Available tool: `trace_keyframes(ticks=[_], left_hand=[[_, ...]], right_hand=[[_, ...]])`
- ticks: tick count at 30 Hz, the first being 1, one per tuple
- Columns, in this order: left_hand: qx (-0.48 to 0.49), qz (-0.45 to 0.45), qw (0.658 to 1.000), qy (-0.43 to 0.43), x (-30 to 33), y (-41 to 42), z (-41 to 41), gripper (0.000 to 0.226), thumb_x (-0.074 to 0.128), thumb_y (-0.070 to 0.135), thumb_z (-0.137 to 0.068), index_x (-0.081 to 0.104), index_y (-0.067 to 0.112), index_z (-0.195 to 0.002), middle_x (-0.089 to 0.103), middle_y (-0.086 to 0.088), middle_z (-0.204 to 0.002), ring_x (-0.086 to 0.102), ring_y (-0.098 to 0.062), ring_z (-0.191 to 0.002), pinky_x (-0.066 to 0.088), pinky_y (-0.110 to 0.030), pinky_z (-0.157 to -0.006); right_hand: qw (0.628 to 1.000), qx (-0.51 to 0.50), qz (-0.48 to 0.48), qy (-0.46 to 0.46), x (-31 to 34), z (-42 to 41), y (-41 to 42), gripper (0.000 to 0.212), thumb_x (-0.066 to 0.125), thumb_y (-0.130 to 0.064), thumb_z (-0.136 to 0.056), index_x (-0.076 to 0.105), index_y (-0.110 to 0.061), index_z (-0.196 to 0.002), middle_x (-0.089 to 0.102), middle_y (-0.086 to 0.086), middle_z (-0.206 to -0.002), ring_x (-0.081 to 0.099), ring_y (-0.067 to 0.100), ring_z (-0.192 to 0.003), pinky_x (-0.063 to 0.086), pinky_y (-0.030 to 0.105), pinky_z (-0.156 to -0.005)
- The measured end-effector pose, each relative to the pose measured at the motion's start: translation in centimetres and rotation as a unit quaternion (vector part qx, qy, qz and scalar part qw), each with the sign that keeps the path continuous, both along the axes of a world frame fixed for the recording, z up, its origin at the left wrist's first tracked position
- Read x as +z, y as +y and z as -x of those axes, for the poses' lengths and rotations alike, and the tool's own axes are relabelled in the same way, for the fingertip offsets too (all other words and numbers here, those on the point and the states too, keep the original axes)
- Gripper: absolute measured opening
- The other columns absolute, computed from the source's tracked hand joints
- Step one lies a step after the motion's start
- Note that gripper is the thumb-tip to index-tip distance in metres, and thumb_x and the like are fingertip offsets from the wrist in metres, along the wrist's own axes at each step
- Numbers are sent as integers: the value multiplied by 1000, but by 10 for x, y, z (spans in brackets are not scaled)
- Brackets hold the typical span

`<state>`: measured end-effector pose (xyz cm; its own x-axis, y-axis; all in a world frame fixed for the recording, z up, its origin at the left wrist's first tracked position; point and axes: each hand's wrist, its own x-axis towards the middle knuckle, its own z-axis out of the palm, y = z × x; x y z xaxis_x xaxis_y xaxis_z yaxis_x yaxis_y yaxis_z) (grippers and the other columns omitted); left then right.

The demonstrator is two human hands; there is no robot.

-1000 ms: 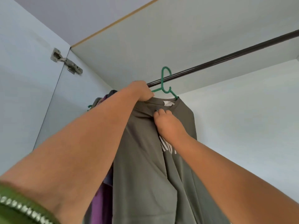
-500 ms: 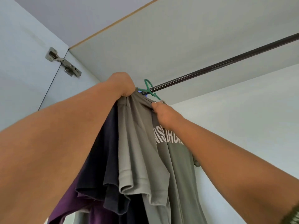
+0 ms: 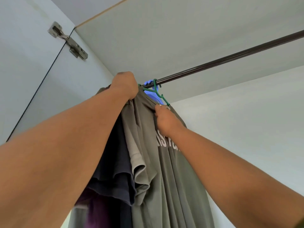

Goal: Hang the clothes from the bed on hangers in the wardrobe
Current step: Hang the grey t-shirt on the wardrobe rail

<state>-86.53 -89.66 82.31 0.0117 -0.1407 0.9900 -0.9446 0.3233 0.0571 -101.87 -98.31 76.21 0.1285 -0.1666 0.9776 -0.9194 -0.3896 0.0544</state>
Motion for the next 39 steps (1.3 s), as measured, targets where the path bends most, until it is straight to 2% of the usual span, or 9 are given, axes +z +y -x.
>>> trace_keyframes(ticks=[2,5,8,11,15,23,31,35,39], left_hand=[[-55,-13,998,28,-7,3,-3,44,67,33,-89,50,-2,-111,55,-22,-125,52,-34,-109,41,-37,-85],[-29,-98,994,36,-25,27,-6,107,83,36,-73,15,-4,-145,44,-21,-140,46,-37,-127,41,-39,-95],[101,-158,982,-14,-33,47,-16,69,79,30,-80,47,-6,-129,58,-18,-118,60,-33,-104,48,-34,-76],[57,-157,986,-23,-24,61,-33,35,67,28,-91,63,-6,-101,63,-15,-91,60,-29,-76,45,-30,-60],[-20,2,1000,17,-6,68,-36,41,43,29,-102,59,-3,-122,56,-24,-127,51,-39,-118,40,-38,-94],[29,-25,997,60,-22,67,-16,15,50,3,-85,53,2,-99,57,-22,-115,56,-38,-102,44,-39,-79],[-66,-112,988,85,-108,84,-16,62,64,12,-82,28,3,-132,51,-20,-119,51,-40,-112,40,-39,-80],[-134,-78,982,104,-198,96,-18,70,67,15,-85,24,10,-141,53,-12,-129,53,-31,-115,39,-35,-90],[-174,-85,974,119,-300,99,-33,70,66,18,-87,24,18,-143,60,12,-101,63,-15,-90,43,-30,-85]], right_hand=[[997,31,44,-61,-16,-5,-12,31,42,-16,-98,39,-10,-128,38,15,-135,42,36,-115,37,40,-88],[976,96,33,-192,-47,-15,-16,60,48,-39,-96,22,-22,-147,24,11,-145,32,36,-126,33,48,-104],[964,119,1,-237,-79,-15,-19,60,49,-51,-93,28,-25,-142,27,9,-141,35,36,-123,35,48,-102],[958,127,-25,-255,-99,-9,-23,62,54,-55,-89,30,-26,-139,27,8,-138,34,34,-123,37,44,-98],[945,179,-46,-271,-109,-6,-19,61,64,-38,-87,30,-23,-136,30,10,-131,41,36,-119,36,39,-100],[962,135,-108,-210,-147,-16,5,54,52,-22,-92,25,-31,-138,25,3,-137,38,25,-121,43,45,-96],[951,159,-153,-219,-201,-27,44,37,38,-41,-99,35,-32,-136,32,2,-137,37,24,-124,40,50,-98],[884,257,-167,-354,-251,-52,66,42,38,-43,-100,35,-26,-139,38,3,-137,39,24,-125,37,43,-100],[909,196,-157,-332,-331,-96,100,47,42,-40,-98,34,-25,-142,40,4,-134,42,26,-120,40,47,-92]])
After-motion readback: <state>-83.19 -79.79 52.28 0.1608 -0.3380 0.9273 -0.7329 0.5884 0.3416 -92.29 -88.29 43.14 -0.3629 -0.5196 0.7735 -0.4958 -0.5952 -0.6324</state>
